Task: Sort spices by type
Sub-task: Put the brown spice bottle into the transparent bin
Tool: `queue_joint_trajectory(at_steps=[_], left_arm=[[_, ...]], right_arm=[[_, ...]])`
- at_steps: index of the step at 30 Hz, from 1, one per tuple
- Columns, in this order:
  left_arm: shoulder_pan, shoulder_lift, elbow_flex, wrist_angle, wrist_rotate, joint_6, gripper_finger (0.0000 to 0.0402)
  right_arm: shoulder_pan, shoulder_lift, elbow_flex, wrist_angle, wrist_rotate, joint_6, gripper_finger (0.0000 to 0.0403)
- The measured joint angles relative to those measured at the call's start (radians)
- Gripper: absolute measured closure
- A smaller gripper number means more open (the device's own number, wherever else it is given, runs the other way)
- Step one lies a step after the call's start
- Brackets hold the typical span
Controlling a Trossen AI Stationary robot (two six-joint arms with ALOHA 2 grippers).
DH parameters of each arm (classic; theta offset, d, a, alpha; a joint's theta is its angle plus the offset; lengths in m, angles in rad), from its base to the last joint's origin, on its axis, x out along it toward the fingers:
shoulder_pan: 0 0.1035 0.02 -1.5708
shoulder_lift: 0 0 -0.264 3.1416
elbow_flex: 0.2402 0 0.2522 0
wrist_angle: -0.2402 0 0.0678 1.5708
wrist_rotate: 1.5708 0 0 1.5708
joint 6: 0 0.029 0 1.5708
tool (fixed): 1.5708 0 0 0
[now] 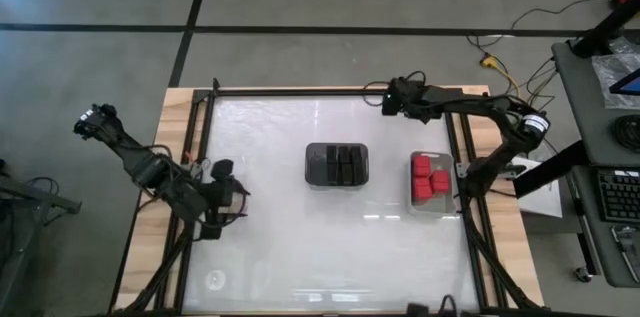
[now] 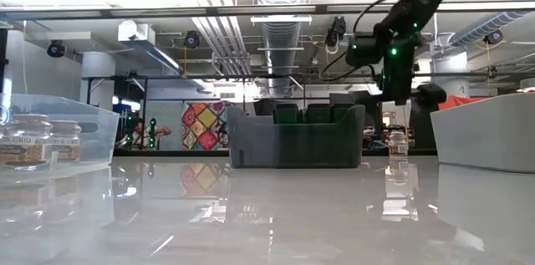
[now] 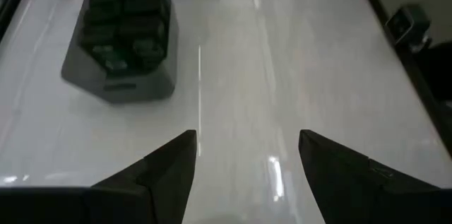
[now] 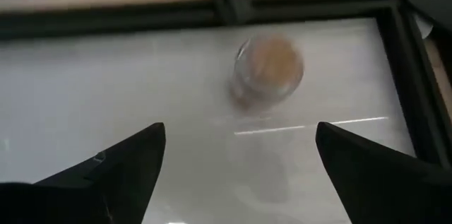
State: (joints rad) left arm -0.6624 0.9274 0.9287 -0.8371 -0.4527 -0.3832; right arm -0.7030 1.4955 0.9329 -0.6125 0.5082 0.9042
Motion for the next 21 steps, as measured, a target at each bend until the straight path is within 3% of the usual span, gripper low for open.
queue_joint_trajectory(at_steps=[10,21], left_arm=[[0.000,0.003,-0.124,0.229,-0.042,0.038,0.0168],[0.000,0.003,-0.182,0.301,-0.047,0.044,0.0168]], right_arm=[[-0.149,0.076,0.000,0.129,-0.011,-0.024,0.0108],[-0.164,0.110,0.001,0.128,-0.044,0.011,0.0178]])
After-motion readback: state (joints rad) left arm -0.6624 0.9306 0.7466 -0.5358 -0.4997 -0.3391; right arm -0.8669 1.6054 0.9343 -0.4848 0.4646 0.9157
